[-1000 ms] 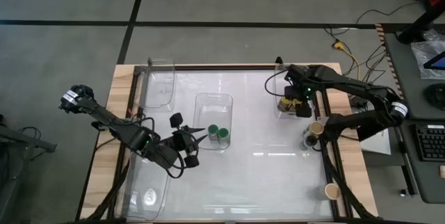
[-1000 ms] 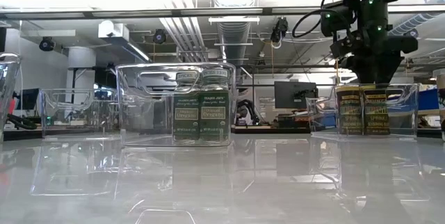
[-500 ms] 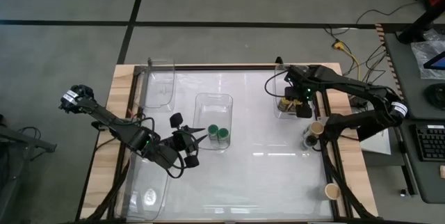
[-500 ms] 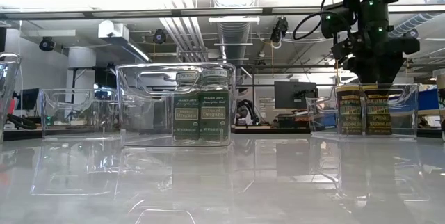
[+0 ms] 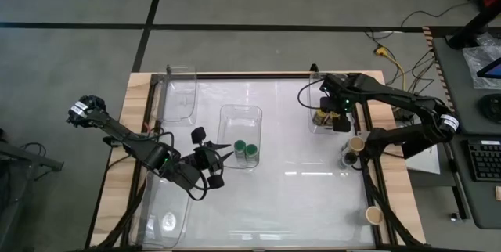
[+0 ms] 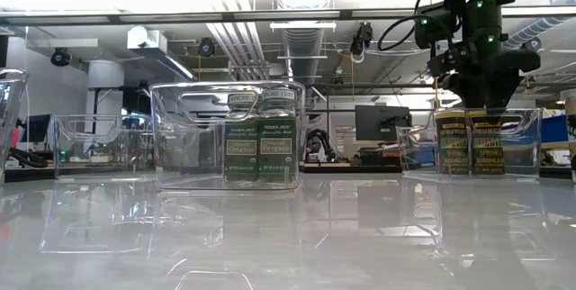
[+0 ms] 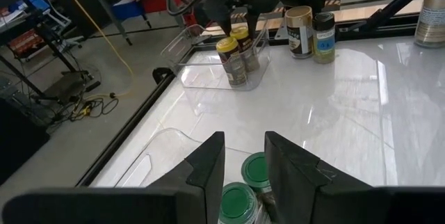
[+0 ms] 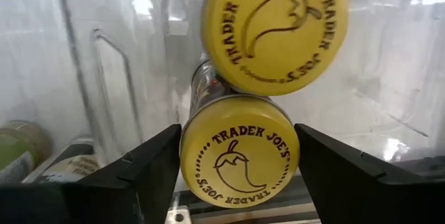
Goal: Sort spices by type
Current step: Put the yellow seasoning bottle into the top right transparent bin
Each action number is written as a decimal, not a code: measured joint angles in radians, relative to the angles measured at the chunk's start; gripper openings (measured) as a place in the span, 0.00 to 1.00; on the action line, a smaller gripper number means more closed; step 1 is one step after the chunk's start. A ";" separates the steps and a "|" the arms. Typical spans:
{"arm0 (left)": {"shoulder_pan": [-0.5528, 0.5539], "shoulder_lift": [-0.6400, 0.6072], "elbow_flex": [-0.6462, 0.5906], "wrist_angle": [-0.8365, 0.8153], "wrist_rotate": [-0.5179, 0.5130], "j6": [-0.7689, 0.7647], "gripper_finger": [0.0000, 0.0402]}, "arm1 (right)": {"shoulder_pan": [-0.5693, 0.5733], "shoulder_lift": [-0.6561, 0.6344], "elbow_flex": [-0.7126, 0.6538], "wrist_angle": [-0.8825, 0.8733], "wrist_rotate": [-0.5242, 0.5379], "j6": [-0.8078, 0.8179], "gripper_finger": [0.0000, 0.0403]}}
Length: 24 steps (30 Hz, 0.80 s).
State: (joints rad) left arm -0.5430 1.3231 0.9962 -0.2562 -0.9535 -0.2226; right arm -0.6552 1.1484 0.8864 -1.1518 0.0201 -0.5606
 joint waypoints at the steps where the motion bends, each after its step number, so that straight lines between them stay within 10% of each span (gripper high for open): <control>1: 0.000 0.000 0.000 0.000 0.000 0.000 0.22 | 0.000 0.000 0.000 0.005 0.010 0.000 0.67; 24: 0.000 0.012 0.000 0.001 -0.001 -0.004 0.22 | 0.000 0.000 -0.003 0.021 0.035 0.000 0.80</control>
State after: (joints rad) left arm -0.5430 1.3350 0.9962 -0.2554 -0.9543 -0.2267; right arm -0.6552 1.1484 0.8829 -1.1309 0.0555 -0.5603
